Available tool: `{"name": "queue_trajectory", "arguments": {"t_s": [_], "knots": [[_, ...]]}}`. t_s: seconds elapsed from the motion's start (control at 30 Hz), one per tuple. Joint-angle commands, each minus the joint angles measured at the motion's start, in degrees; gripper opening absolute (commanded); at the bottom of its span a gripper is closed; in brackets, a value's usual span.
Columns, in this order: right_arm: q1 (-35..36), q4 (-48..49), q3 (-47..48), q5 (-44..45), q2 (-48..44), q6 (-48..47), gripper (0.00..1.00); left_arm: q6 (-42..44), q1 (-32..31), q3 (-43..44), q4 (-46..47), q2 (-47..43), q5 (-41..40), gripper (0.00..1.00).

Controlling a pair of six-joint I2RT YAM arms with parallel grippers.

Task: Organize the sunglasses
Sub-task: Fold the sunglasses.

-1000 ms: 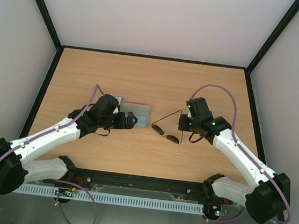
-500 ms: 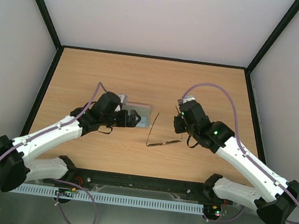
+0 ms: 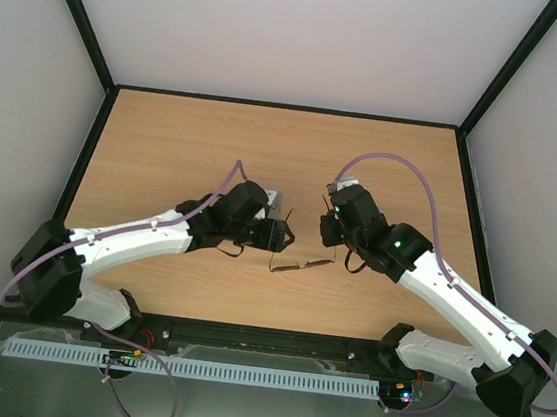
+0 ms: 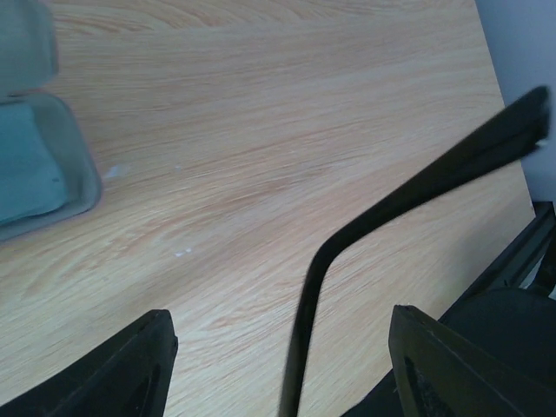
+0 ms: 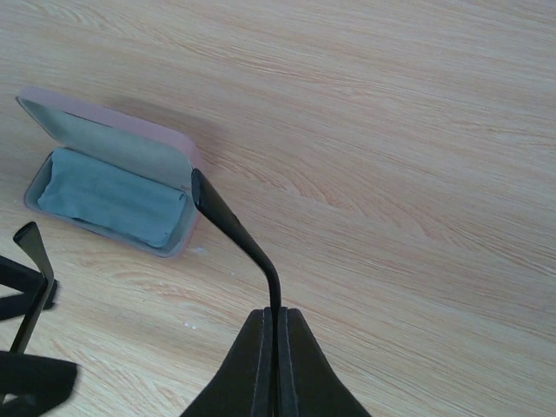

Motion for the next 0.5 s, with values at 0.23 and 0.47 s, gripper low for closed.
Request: {"name": "queue_trajectory", "arguments": {"t_s": [0.23,0.47], "knots": [[0.25,1.47,0.96,-1.25,1.51,0.87,0.01,0.41,-4.52,5.86,4.47,3.88,3.87,0.70],[0.22,1.96,0.84,-1.52,1.98,1.10,0.01,1.51,-4.08,6.23,-0.21,-0.56,-0.18,0.77]]}}
